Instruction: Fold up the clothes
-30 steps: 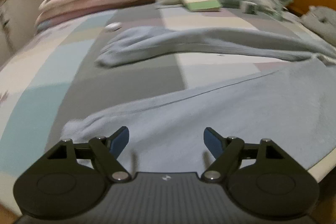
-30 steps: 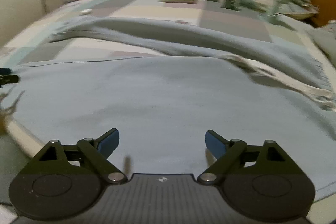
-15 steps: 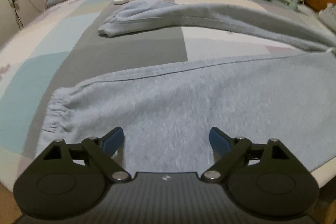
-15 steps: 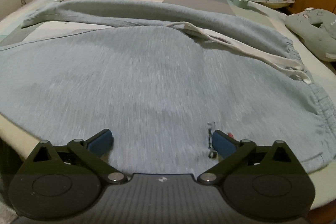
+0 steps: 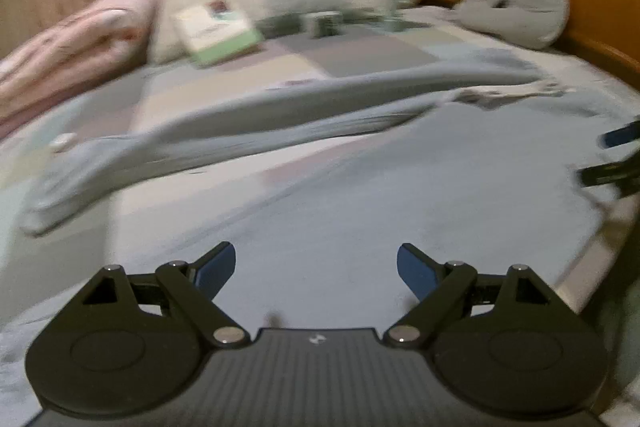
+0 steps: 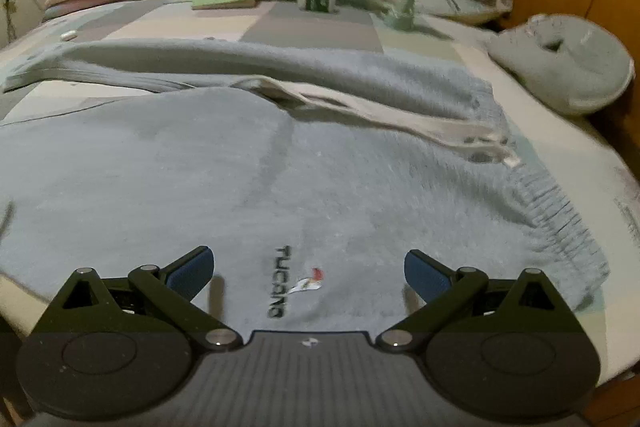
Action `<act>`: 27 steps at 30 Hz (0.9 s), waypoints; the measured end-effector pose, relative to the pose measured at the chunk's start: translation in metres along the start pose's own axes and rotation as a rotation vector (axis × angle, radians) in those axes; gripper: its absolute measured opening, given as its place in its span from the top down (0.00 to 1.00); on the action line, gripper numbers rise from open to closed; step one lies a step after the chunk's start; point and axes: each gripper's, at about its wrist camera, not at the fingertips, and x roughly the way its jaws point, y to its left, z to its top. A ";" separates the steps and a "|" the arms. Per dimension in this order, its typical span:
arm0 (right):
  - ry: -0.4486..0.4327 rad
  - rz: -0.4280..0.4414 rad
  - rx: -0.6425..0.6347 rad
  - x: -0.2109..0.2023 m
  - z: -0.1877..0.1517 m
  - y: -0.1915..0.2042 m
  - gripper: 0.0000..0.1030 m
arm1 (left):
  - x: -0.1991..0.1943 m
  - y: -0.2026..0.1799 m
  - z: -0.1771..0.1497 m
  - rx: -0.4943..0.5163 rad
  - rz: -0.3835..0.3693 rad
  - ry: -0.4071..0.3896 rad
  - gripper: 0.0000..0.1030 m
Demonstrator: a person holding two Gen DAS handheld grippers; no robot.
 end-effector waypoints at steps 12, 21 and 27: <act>0.035 0.041 0.099 -0.016 -0.023 -0.038 0.00 | 0.025 -0.020 -0.021 -0.045 -0.015 0.177 0.12; 0.003 -0.027 0.162 0.018 0.030 -0.057 0.00 | 0.036 -0.052 0.037 0.040 -0.055 0.071 0.12; 0.071 -0.049 0.193 0.035 0.010 -0.059 0.00 | 0.064 -0.066 0.027 0.020 -0.136 0.141 0.12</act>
